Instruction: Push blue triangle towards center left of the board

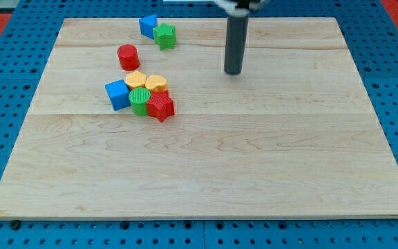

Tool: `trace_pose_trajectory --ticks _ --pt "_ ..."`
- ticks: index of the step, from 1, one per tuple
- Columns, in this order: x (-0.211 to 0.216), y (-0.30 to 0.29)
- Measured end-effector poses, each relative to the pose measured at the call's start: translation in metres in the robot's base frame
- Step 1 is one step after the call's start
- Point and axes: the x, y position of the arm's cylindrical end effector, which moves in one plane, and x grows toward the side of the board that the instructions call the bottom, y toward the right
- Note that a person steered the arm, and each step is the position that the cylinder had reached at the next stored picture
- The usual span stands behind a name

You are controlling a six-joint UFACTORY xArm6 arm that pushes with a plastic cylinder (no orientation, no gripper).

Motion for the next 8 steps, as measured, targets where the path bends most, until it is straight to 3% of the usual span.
trace_pose_trajectory --ticks 1,2,4,6,7,8 --pt "-0.079 0.002" --pt "-0.116 -0.018" --pt "-0.117 -0.144" --pt "-0.052 -0.183" --pt "-0.035 -0.237" --pt "-0.043 -0.251"
